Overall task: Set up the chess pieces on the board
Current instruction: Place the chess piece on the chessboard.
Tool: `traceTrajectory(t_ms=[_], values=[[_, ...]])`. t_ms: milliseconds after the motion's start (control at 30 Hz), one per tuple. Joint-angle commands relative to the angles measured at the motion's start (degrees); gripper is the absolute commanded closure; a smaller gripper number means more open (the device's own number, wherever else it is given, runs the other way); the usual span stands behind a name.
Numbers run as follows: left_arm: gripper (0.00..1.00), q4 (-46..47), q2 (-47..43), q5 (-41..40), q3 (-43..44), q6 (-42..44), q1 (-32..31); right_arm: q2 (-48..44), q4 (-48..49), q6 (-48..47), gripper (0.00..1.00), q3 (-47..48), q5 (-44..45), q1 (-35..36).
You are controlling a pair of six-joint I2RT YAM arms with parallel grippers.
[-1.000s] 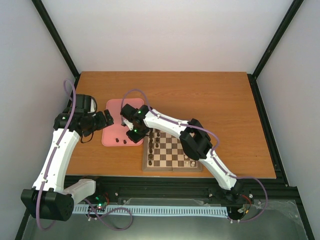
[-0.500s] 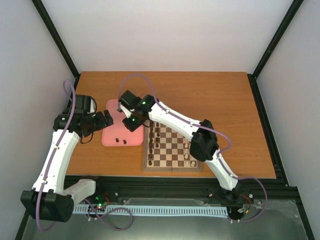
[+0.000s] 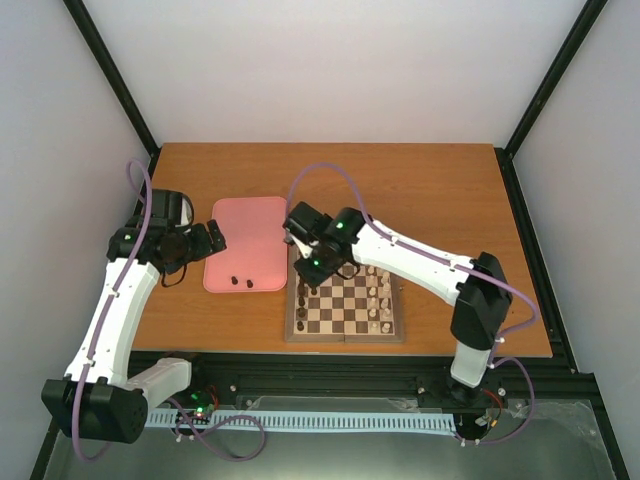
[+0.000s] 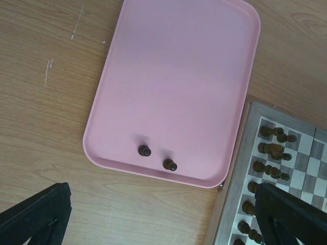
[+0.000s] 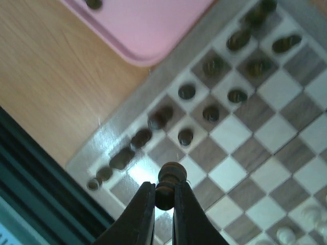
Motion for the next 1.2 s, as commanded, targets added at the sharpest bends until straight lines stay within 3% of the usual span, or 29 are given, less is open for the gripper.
traceTrajectory(t_ms=[0,233,1167], values=[[0.0,1.33,0.47,-0.68,-0.66,0.08,0.31,-5.34,4.2,3.88,0.96,-8.49,-0.74,0.31],[0.0,1.34,0.48,-1.15,-1.01,-0.08,0.32,-5.83,9.74,5.16,0.96,-15.39,-2.74,1.04],[0.0,0.5,0.23,-1.53,-1.36,0.88,0.3,1.99,13.96,3.52,0.94,-18.34,-3.92,1.52]])
